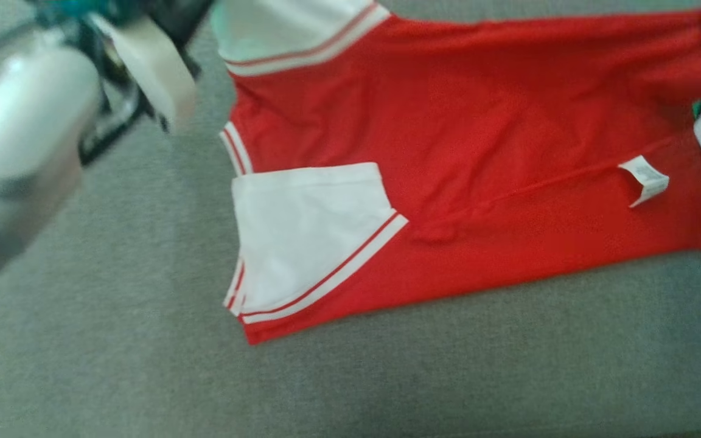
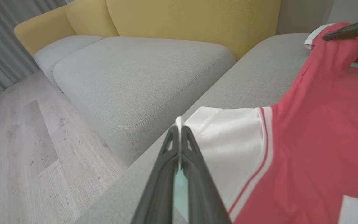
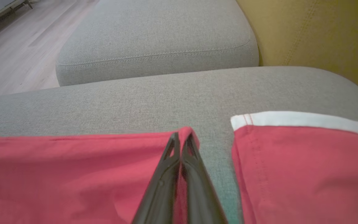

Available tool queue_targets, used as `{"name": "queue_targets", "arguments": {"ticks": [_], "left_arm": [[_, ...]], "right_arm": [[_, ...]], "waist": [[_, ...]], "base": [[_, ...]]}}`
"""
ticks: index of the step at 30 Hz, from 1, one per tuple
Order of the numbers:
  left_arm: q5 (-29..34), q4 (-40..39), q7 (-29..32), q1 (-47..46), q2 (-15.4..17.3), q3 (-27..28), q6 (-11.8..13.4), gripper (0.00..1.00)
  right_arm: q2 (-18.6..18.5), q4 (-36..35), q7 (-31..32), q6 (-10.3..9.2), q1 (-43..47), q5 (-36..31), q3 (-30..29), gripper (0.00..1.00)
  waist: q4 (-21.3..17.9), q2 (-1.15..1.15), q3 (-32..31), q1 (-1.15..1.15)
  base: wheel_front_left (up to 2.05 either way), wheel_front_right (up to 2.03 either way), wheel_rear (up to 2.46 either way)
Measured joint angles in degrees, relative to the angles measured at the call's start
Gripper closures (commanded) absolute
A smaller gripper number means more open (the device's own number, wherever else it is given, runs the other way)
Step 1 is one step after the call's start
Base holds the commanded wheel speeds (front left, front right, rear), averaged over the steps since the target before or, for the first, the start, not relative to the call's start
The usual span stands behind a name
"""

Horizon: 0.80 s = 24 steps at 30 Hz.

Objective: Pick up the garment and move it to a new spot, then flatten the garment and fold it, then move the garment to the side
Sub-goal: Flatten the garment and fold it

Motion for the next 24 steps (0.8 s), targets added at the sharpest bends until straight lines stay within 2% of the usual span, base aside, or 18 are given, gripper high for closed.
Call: {"name": "queue_targets", "arguments": {"ticks": [4, 14, 20, 24], "left_arm": [[0.1, -4.52, -1.47, 4.39, 0.66, -0.02, 1.65, 1.0], [2.26, -21.04, -0.74, 16.92, 5.28, -0.05, 9.07, 1.0], [3.53, -27.3, 0.14, 24.64, 6.24, -0.05, 14.19, 1.0], [2.86, -28.7, -0.58, 29.79, 6.2, -0.03, 16.39, 1.0]], "right_arm": [[-1.34, -1.0, -1.02, 0.0, 4.09, 0.92, -1.62, 1.0], [-2.83, -7.03, -2.15, 0.0, 16.15, 0.78, -5.55, 1.0], [-0.83, -10.67, -2.19, 0.0, 23.88, 0.26, -10.65, 1.0], [1.33, -12.45, -1.51, 0.0, 27.77, -0.86, -12.57, 1.0]], "waist": [[1.69, 0.0, -2.41, 0.0], [4.66, 0.0, -7.82, -0.01], [5.17, 0.0, -8.39, 0.0], [5.0, 0.0, -8.42, 0.0]], "base": [[0.0, 0.0, 0.0], [0.0, 0.0, 0.0], [0.0, 0.0, 0.0], [0.0, 0.0, 0.0]]}}
